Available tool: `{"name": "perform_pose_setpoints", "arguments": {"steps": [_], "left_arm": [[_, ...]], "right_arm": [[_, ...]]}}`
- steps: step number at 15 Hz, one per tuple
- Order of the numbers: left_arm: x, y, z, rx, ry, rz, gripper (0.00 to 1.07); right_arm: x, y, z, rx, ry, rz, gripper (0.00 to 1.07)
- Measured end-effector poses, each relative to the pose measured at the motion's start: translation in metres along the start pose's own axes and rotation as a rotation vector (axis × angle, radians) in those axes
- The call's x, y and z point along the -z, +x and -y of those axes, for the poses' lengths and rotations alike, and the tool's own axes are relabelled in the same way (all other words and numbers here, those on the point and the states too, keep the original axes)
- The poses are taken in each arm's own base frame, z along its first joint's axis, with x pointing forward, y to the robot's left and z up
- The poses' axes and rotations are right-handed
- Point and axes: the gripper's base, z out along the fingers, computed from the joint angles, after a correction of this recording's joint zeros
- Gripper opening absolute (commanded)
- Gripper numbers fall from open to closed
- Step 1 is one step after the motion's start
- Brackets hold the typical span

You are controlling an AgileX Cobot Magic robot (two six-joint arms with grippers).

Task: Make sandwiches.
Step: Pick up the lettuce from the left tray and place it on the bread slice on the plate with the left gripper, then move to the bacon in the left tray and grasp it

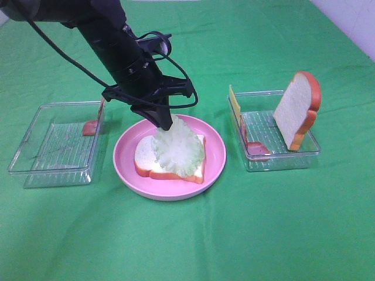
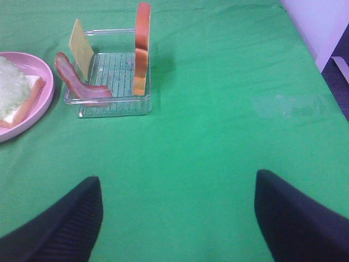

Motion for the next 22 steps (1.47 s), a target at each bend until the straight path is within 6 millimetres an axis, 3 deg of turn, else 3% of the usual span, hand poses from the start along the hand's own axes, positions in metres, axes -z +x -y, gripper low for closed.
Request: {"name": "perform_pose_setpoints", "arguments": {"steps": [4, 5, 8, 12, 14, 16, 18, 22], "left_arm": [[0.000, 0.001, -0.001, 0.012, -0.010, -0.009, 0.00], [0.000, 0.001, -0.001, 0.011, -0.012, -0.011, 0.05], [0.000, 0.001, -0.001, 0.034, -0.013, -0.011, 0.42], [0.002, 0.001, -0.001, 0.067, -0.018, -0.019, 0.75], [0.013, -0.005, 0.003, 0.050, -0.032, -0.019, 0.77], [0.044, -0.022, 0.010, 0.048, -0.099, 0.028, 0.77], [0.063, -0.029, 0.010, 0.085, -0.164, 0.054, 0.77], [0.090, -0.042, -0.013, 0.179, -0.256, 0.147, 0.76]], "right_arm": [[0.000, 0.000, 0.000, 0.000, 0.000, 0.000, 0.73], [0.000, 0.000, 0.000, 0.000, 0.000, 0.000, 0.73], [0.000, 0.000, 0.000, 0.000, 0.000, 0.000, 0.73], [0.000, 0.000, 0.000, 0.000, 0.000, 0.000, 0.73], [0.000, 0.000, 0.000, 0.000, 0.000, 0.000, 0.73], [0.000, 0.000, 0.000, 0.000, 0.000, 0.000, 0.73], [0.000, 0.000, 0.000, 0.000, 0.000, 0.000, 0.73], [0.000, 0.000, 0.000, 0.000, 0.000, 0.000, 0.73]]}}
